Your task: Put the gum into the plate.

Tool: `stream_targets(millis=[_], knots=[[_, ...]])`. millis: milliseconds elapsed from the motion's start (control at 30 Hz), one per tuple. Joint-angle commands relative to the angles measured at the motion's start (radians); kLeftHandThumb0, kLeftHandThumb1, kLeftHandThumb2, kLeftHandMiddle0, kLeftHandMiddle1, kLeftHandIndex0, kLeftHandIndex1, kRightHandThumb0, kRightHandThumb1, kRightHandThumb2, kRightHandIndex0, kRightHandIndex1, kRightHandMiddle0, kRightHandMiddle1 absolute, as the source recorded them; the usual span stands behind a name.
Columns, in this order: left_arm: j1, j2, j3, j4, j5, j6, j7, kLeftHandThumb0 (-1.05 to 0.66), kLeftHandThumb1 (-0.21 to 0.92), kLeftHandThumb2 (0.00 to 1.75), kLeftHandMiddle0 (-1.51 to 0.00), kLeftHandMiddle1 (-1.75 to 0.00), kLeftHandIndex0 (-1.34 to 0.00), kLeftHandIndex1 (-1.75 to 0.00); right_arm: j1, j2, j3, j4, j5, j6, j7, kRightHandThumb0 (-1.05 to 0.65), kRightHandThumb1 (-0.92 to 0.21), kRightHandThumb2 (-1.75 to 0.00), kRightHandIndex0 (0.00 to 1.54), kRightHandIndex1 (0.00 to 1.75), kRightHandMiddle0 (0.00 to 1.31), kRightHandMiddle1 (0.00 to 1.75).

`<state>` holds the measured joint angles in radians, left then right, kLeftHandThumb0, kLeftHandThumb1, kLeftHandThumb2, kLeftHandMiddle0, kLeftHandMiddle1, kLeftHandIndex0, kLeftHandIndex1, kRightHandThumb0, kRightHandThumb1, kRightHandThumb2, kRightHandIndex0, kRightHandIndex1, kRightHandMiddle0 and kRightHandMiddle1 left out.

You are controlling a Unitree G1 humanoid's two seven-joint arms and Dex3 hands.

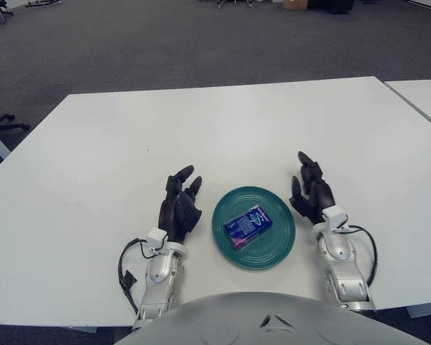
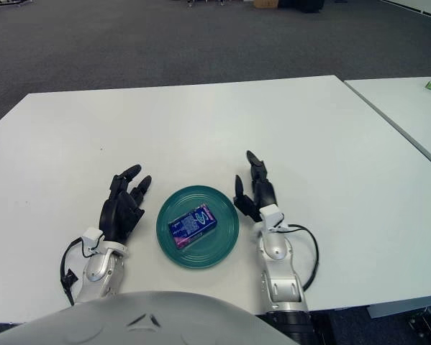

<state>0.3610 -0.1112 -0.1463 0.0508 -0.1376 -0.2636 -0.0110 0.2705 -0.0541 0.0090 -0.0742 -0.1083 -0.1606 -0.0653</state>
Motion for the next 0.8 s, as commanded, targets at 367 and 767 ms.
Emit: stream_targets(millis=[367, 767], knots=[[0.029, 0.026, 0.017, 0.015, 0.030, 0.051, -0.025, -1.00, 0.92, 1.05, -0.46, -0.26, -0.06, -0.99, 0.091, 0.020, 0.028, 0.099, -0.007, -0.110, -0.015, -0.85, -0.92, -0.66, 0.07, 0.02, 0.00, 0.43], [0.065, -0.008, 0.019, -0.005, 0.045, 0.050, 0.004, -0.98, 0.92, 1.04, -0.49, -0.28, -0.10, -1.00, 0.088, 0.066, 0.013, 0.157, 0.058, -0.120, -0.012, -0.81, -0.92, -0.64, 0.11, 0.02, 0.00, 0.49]])
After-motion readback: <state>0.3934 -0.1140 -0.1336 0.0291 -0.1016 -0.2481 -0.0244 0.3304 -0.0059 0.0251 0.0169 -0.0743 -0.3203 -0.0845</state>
